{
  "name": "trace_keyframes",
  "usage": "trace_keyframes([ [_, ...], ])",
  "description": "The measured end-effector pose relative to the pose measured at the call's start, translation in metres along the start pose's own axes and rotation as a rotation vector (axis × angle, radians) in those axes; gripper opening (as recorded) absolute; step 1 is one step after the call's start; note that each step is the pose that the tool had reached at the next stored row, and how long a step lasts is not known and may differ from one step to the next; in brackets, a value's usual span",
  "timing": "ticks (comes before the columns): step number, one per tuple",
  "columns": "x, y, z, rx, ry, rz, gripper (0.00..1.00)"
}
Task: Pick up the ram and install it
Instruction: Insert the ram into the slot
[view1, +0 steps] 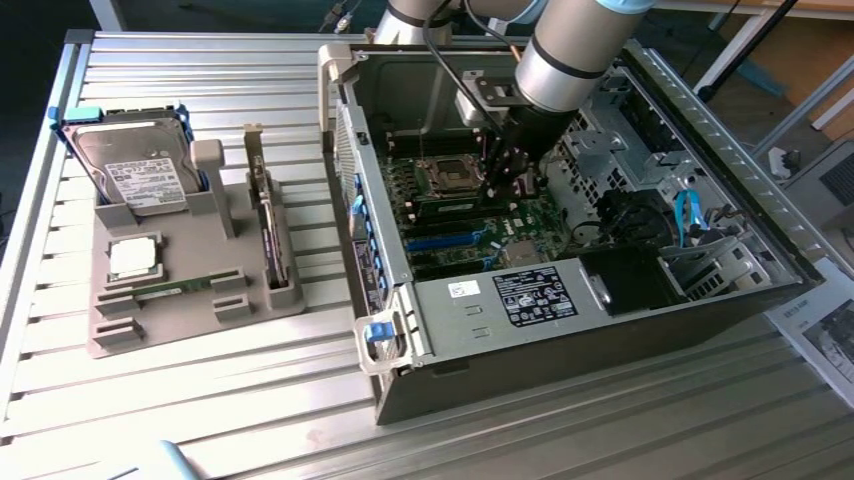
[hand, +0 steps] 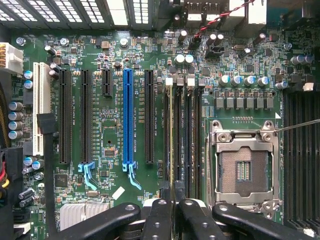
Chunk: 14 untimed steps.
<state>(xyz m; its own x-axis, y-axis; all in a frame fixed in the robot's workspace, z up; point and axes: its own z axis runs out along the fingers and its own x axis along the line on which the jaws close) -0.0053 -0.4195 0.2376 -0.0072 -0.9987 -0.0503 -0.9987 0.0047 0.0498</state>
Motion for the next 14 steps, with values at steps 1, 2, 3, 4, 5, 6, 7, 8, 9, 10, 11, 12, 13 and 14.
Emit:
trace_keyframes([
  [1, -0.0002, 0.0, 0.0, 0.0, 0.0, 0.0, 0.12],
  [2, -0.0003, 0.0001, 0.0, 0.0, 0.0001, 0.0, 0.12],
  [3, -0.0005, 0.0001, 0.0, 0.0, 0.0006, 0.0, 0.12],
  [4, -0.0007, 0.0001, 0.0001, 0.0, 0.0012, 0.0, 0.12],
  [5, -0.0008, 0.0002, 0.0, 0.0, 0.0014, 0.0, 0.12],
  [6, -0.0009, 0.0002, 0.0, 0.0, 0.0016, 0.0, 0.12],
  [7, -0.0009, 0.0002, 0.0001, 0.0, 0.0017, 0.0, 0.12],
  [8, -0.0009, 0.0002, 0.0, 0.0, 0.0017, 0.0, 0.12],
  [9, -0.0009, 0.0002, 0.0, 0.0, 0.0017, 0.0, 0.12],
  [10, -0.0009, 0.0002, 0.0, 0.0, 0.0017, 0.0, 0.12],
  [11, -0.0009, 0.0002, 0.0, 0.0, 0.0017, 0.0, 0.12],
  [12, -0.0009, 0.0002, 0.0, 0.0, 0.0017, 0.0, 0.12],
  [13, -0.001, 0.0002, 0.0001, -0.0001, 0.0018, 0.0, 0.12],
  [14, -0.001, 0.0001, 0.0004, 0.0, 0.0018, 0.0, 0.12],
])
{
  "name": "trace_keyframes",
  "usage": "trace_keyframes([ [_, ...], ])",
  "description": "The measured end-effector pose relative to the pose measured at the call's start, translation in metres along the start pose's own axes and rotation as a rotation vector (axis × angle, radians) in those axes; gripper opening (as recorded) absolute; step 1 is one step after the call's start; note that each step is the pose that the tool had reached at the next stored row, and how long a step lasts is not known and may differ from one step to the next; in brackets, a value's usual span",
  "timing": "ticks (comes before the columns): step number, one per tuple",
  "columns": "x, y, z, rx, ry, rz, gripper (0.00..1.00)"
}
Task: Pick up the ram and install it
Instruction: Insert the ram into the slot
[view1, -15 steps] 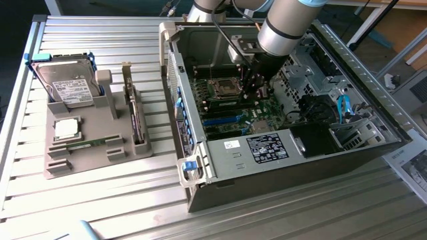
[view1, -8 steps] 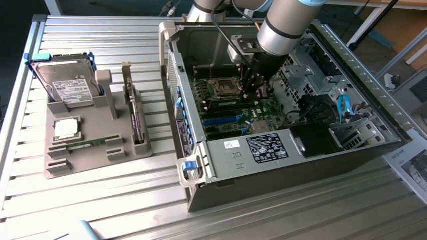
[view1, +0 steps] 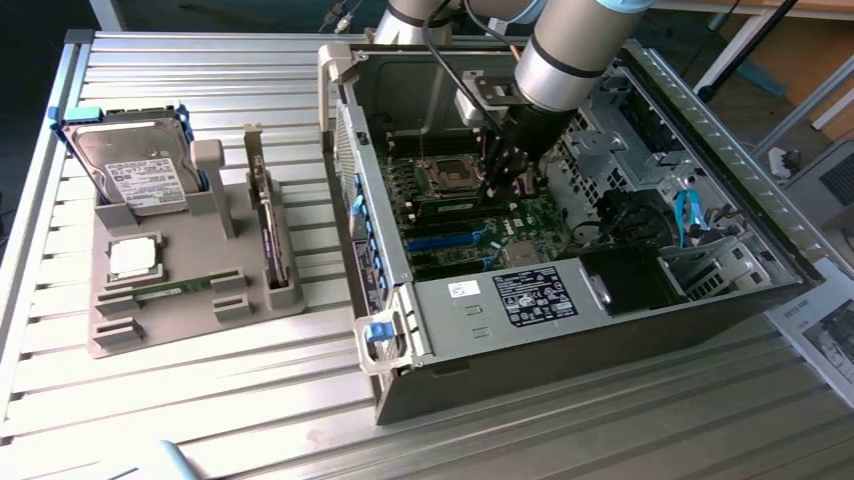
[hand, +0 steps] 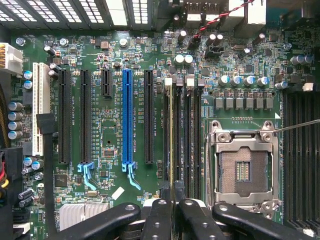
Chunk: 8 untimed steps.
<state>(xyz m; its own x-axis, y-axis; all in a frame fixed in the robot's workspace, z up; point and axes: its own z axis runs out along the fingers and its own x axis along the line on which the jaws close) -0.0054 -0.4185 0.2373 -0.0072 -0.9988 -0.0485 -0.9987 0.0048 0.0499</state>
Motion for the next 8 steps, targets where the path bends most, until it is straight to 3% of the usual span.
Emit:
trace_keyframes([
  [8, 0.0002, -0.0001, 0.0027, 0.0001, -0.0002, 0.0, 0.12],
])
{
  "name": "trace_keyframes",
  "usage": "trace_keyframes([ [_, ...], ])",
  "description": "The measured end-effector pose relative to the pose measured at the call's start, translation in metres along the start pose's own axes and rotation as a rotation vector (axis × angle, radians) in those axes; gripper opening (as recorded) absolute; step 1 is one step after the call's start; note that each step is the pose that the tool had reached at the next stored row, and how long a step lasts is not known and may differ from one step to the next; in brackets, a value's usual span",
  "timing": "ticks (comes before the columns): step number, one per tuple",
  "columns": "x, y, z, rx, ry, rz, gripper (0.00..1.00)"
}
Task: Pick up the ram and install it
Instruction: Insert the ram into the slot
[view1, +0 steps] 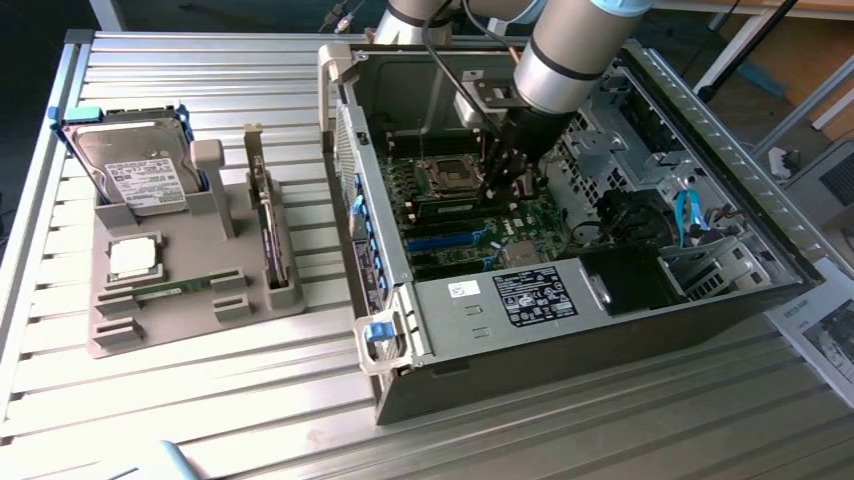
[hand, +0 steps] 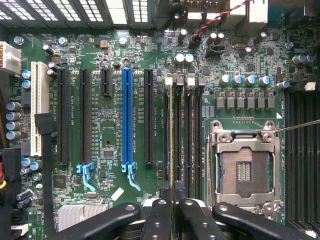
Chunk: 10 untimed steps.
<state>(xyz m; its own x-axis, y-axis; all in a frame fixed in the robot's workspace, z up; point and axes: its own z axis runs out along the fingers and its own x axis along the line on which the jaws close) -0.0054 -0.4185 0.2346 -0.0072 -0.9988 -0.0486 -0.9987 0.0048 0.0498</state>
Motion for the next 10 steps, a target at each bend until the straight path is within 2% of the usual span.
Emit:
trace_keyframes([
  [10, 0.0001, -0.0001, 0.0027, -0.0001, 0.0001, 0.0, 0.12],
])
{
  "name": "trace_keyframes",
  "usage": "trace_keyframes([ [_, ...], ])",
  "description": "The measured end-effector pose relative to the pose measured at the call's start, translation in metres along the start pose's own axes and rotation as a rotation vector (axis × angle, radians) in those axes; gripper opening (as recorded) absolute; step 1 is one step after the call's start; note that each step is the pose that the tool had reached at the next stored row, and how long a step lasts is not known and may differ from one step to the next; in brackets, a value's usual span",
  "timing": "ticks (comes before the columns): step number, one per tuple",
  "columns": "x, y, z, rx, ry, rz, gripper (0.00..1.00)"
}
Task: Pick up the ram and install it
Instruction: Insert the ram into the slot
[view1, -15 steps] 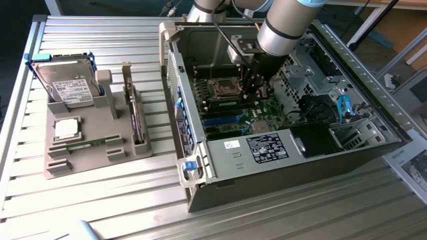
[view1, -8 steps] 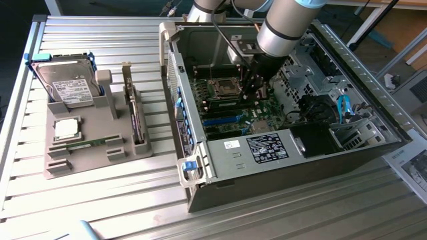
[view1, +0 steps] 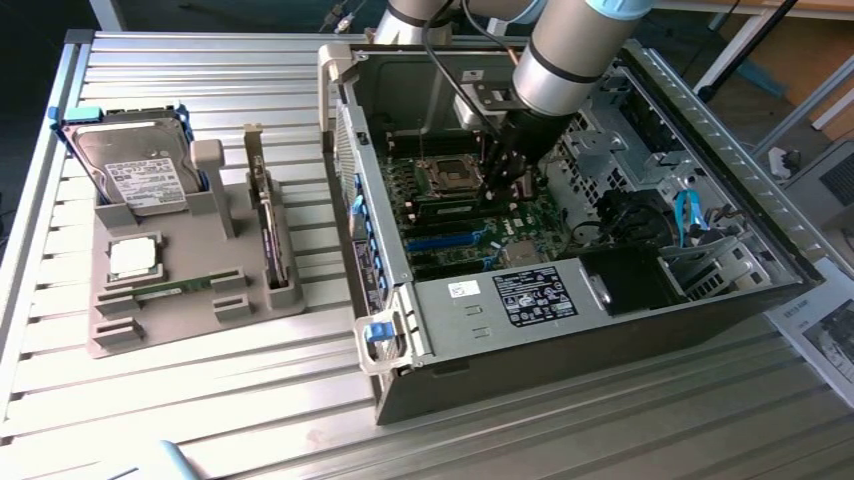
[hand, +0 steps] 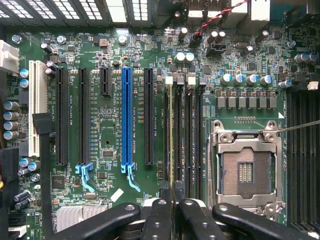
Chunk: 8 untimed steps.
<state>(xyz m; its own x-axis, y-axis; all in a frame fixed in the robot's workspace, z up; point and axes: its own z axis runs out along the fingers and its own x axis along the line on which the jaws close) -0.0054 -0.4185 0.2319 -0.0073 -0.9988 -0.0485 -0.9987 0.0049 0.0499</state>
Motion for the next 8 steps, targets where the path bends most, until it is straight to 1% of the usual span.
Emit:
trace_keyframes([
  [5, 0.0, 0.0, 0.0001, 0.0001, -0.0002, 0.0, 0.13],
  [7, 0.0, 0.0, 0.0001, 0.0, -0.0001, 0.0, 0.25],
  [8, 0.0, 0.0, 0.0, 0.0001, -0.0001, 0.0, 0.25],
])
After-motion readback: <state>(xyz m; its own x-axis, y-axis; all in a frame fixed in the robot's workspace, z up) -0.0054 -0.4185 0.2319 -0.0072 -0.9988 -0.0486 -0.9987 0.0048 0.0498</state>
